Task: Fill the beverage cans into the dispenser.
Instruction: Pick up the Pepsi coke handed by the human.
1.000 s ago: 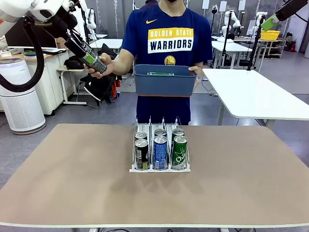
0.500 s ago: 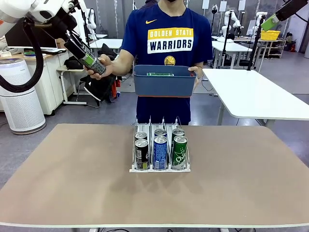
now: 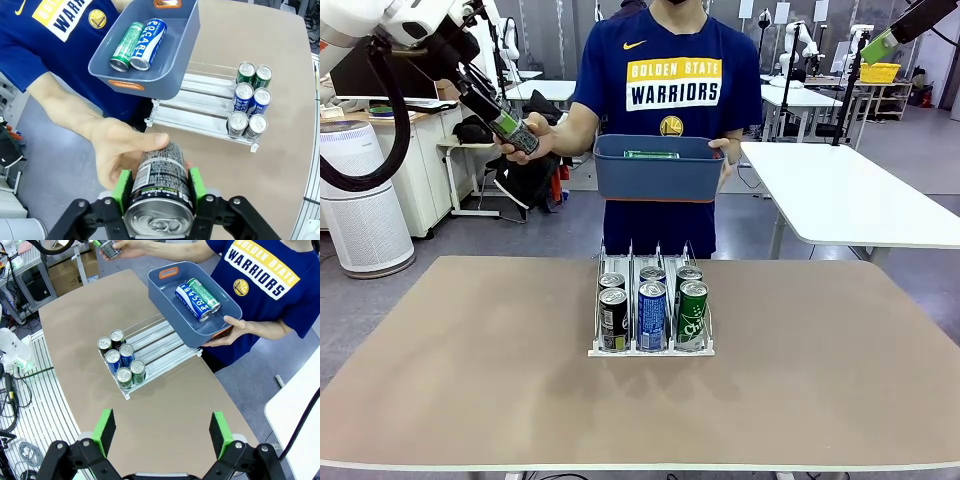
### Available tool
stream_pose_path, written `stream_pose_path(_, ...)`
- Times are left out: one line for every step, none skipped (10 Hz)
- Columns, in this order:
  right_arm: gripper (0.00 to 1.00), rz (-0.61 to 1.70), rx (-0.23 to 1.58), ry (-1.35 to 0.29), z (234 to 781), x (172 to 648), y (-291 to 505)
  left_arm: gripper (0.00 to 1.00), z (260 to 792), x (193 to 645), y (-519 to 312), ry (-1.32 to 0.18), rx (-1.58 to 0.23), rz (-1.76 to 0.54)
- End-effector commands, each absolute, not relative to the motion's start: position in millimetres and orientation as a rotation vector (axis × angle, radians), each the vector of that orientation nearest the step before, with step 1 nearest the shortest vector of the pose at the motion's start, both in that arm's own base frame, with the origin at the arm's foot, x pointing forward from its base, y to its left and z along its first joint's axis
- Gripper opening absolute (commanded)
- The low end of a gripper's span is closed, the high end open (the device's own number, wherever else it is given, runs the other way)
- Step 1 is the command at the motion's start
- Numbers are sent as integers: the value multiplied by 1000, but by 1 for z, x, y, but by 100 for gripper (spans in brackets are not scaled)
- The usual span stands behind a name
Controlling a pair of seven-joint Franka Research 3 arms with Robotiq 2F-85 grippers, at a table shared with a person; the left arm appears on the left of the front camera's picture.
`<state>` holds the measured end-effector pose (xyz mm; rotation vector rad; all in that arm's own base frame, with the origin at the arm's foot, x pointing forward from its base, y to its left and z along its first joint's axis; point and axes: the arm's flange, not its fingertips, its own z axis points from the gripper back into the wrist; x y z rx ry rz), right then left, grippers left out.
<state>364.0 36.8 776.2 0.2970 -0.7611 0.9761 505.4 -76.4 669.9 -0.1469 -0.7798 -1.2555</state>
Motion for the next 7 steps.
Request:
stream_pose_path(100,975,297,-761,776,364,37,0,670,498,-71,-739,-148,-1236)
stream_pose_path(100,975,297,-761,776,364,37,0,671,497,-69,-732,-152,-1231)
stream_pose_path(100,975,297,-761,776,364,37,0,672,495,-69,-720,-152,-1234)
stream_pose_path(100,975,297,-761,776,364,37,0,673,495,-69,-713,-146,-1237)
stream_pose_path(100,975,297,-761,776,364,37,0,673,495,-69,-710,-142,-1243)
stream_pose_path(100,975,297,-761,776,364,37,0,673,495,-70,-696,-135,-1257)
stream_pose_path(100,975,297,-761,776,364,37,0,674,495,-73,-721,-90,-1224)
